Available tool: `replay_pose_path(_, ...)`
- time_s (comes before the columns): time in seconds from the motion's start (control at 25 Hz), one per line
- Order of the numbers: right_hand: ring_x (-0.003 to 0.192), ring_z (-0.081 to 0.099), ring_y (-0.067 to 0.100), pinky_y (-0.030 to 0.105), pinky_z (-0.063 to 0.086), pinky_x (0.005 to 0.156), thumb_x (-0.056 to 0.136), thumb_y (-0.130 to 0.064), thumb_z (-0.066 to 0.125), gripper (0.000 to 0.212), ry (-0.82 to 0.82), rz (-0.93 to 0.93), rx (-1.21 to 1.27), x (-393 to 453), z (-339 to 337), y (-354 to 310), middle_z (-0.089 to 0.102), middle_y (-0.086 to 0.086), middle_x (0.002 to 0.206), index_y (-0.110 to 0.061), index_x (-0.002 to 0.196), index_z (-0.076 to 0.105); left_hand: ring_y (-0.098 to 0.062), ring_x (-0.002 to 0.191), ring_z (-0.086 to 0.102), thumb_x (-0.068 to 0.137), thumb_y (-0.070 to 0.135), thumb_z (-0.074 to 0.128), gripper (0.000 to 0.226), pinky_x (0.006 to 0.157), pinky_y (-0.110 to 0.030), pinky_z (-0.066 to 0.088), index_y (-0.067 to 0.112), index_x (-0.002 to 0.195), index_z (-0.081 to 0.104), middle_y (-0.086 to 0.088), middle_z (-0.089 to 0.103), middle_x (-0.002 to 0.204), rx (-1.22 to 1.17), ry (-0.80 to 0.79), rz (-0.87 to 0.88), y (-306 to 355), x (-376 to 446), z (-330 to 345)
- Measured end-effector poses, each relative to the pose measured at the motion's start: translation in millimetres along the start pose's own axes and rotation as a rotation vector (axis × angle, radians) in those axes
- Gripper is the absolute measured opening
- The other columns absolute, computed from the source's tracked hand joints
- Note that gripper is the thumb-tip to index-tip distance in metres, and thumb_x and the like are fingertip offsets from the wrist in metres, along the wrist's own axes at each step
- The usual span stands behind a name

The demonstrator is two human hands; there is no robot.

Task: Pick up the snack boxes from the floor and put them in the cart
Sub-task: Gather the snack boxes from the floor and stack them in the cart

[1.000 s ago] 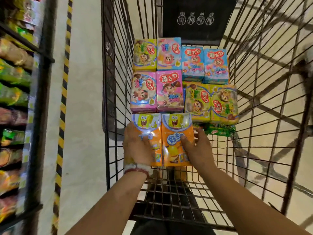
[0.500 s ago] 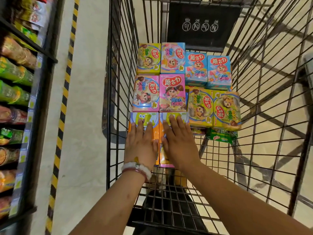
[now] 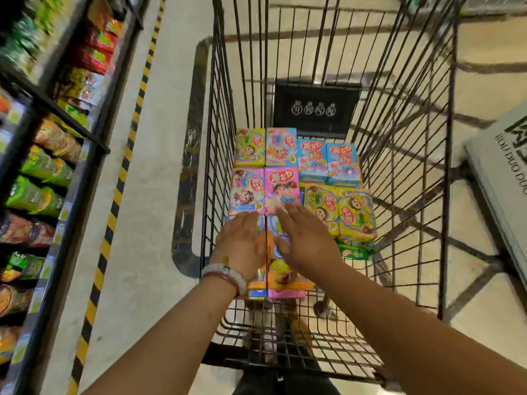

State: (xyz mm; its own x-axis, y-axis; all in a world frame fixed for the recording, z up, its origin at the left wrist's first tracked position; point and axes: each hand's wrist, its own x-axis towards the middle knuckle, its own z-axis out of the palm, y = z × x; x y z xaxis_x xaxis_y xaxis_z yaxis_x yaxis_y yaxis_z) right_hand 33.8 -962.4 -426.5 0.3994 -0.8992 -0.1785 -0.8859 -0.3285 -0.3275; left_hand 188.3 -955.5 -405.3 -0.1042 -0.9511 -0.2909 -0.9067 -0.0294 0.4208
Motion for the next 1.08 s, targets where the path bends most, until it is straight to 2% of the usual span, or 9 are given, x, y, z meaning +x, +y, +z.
replay_pose_path(0.08, 0.107, 0.063, 0.040, 0.052, 0.055, 0.082, 0.082, -0.040, 0.042, 0.057, 0.064, -0.062, -0.042, -3, -48, -4, 0.064, 0.018, 0.120, -0.005, 0.121, 0.064, -0.026, 0.138, 0.029, 0.092, 0.029, 0.050, 0.060, 0.111, -0.031, 0.020, 0.011, 0.146, 0.030, -0.009, 0.032, 0.150, 0.043, 0.040, 0.105, 18, -5, -40)
replay_pose_path(0.12, 0.113, 0.060, 0.039, 0.052, 0.052, 0.087, 0.084, -0.042, 0.042, 0.057, 0.126, -0.084, -0.059, -7, -74, -8, 0.062, 0.017, 0.125, -0.007, 0.125, 0.061, -0.026, 0.136, 0.034, 0.090, 0.038, 0.047, 0.062, 0.110, -0.032, 0.023, 0.012, 0.145, 0.032, -0.009, 0.036, 0.148, 0.068, 0.082, 0.169, 27, -11, -63)
replay_pose_path(0.2, 0.133, 0.042, 0.036, 0.047, 0.036, 0.107, 0.089, -0.047, 0.043, 0.061, 0.205, -0.074, -0.082, -21, -137, -20, 0.047, 0.013, 0.143, -0.012, 0.138, 0.049, -0.028, 0.129, 0.043, 0.076, 0.059, 0.031, 0.078, 0.107, -0.039, 0.028, 0.016, 0.141, 0.041, -0.007, 0.046, 0.141, 0.127, 0.187, 0.288, 47, -30, -119)
replay_pose_path(0.32, 0.145, 0.020, 0.026, 0.038, 0.016, 0.116, 0.082, -0.065, 0.023, 0.079, 0.230, -0.098, -0.151, -57, -219, -38, 0.026, 0.005, 0.156, -0.022, 0.148, 0.032, -0.015, 0.139, 0.026, 0.059, 0.074, 0.008, 0.099, 0.114, -0.041, 0.014, 0.031, 0.146, 0.029, 0.006, 0.031, 0.151, 0.345, 0.249, 0.268, 58, -66, -200)
replay_pose_path(0.4, 0.141, 0.029, 0.028, 0.042, 0.023, 0.114, 0.078, -0.070, 0.015, 0.085, 0.288, -0.140, -0.272, -76, -262, -54, 0.032, 0.004, 0.154, -0.025, 0.147, 0.034, -0.012, 0.143, 0.015, 0.056, 0.078, 0.001, 0.103, 0.117, -0.041, 0.010, 0.036, 0.148, 0.019, 0.009, 0.020, 0.156, 0.442, 0.326, 0.250, 62, -96, -248)
replay_pose_path(0.52, 0.115, 0.060, 0.032, 0.046, 0.049, 0.091, 0.082, -0.069, 0.029, 0.072, 0.467, -0.192, -0.478, -93, -306, -82, 0.061, 0.007, 0.129, -0.022, 0.128, 0.059, -0.010, 0.145, 0.001, 0.051, 0.081, -0.004, 0.105, 0.116, -0.040, 0.002, 0.040, 0.147, 0.010, 0.013, 0.004, 0.158, 0.493, 0.369, 0.224, 68, -134, -296)
replay_pose_path(0.76, 0.107, 0.064, 0.028, 0.044, 0.050, 0.088, 0.088, -0.071, 0.018, 0.074, 0.598, -0.242, -0.554, -115, -321, -127, 0.066, 0.006, 0.121, -0.023, 0.123, 0.063, -0.008, 0.145, -0.002, 0.053, 0.083, 0.001, 0.104, 0.116, -0.040, 0.000, 0.042, 0.147, 0.010, 0.014, 0.002, 0.158, 0.470, 0.394, 0.191, 62, -188, -318)
replay_pose_path(1.0, 0.100, 0.067, 0.024, 0.038, 0.054, 0.080, 0.089, -0.070, 0.014, 0.074, 0.562, -0.364, -0.523, -135, -316, -152, 0.068, 0.004, 0.116, -0.025, 0.122, 0.064, -0.009, 0.144, 0.004, 0.046, 0.096, -0.005, 0.117, 0.117, -0.041, 0.003, 0.041, 0.148, 0.009, 0.013, 0.007, 0.157, 0.495, 0.458, 0.063, 60, -251, -306)
replay_pose_path(1.08, 0.101, 0.066, 0.023, 0.037, 0.053, 0.082, 0.089, -0.070, 0.011, 0.076, 0.526, -0.415, -0.514, -145, -319, -158, 0.067, 0.003, 0.116, -0.026, 0.123, 0.063, -0.010, 0.144, 0.008, 0.051, 0.093, 0.001, 0.110, 0.117, -0.041, 0.005, 0.041, 0.148, 0.012, 0.014, 0.009, 0.157, 0.477, 0.510, -0.001, 62, -275, -299)
